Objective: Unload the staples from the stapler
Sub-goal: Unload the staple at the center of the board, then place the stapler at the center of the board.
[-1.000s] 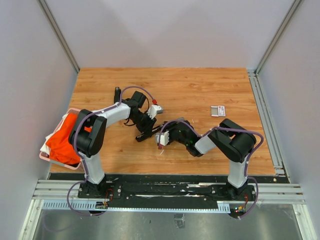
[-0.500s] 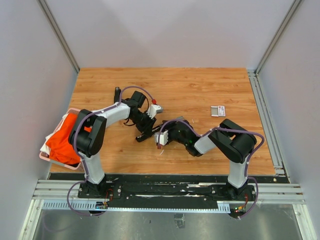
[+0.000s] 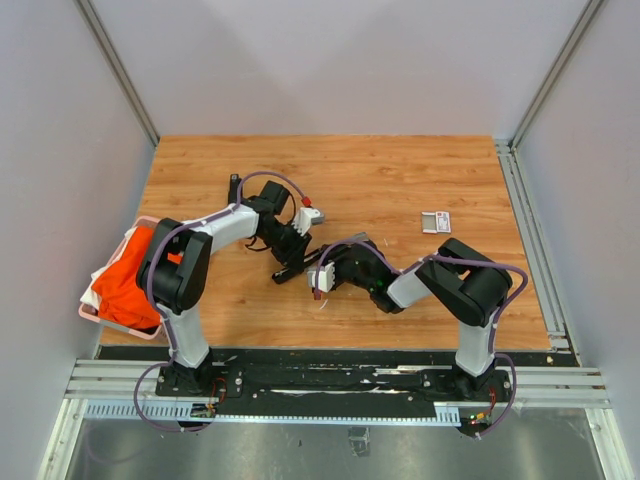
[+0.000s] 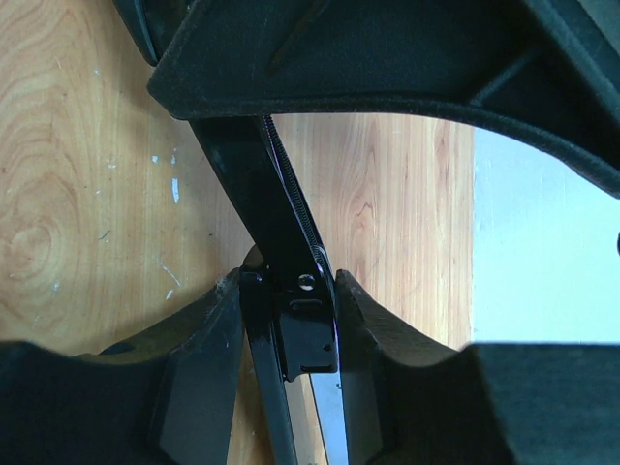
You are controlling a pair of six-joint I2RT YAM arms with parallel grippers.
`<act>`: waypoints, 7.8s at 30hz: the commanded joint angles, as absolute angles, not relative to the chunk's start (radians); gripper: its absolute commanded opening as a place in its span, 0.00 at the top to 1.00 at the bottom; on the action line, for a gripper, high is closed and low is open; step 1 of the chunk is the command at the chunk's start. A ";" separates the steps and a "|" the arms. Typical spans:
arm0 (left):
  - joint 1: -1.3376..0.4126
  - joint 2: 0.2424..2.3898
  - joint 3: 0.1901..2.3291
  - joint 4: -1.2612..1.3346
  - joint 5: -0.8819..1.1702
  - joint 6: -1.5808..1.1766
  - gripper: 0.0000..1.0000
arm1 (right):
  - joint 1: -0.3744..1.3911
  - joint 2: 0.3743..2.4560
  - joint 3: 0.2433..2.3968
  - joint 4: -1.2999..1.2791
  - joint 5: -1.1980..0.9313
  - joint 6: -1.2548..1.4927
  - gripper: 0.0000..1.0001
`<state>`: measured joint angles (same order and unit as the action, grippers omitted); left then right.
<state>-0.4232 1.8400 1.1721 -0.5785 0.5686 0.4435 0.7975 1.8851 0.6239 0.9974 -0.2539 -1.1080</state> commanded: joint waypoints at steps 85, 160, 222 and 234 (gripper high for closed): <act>-0.201 1.494 1.177 -0.618 0.530 0.427 0.09 | 0.805 1.655 1.047 -0.099 -0.309 -1.064 0.99; -0.117 1.304 0.991 -0.505 0.448 0.424 0.05 | 0.684 2.082 1.779 -0.979 -0.515 -0.801 0.99; -0.261 2.066 1.734 -0.765 0.886 0.679 0.36 | 0.751 1.789 0.962 0.696 0.178 -1.098 0.99; -0.264 2.103 1.745 -0.772 0.885 0.679 0.89 | 0.755 1.848 0.963 0.773 0.215 -1.099 0.99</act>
<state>-0.2588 2.0739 1.7115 -0.7834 0.8883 0.6815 0.7376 1.8359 0.9588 0.6189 0.1905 -1.1076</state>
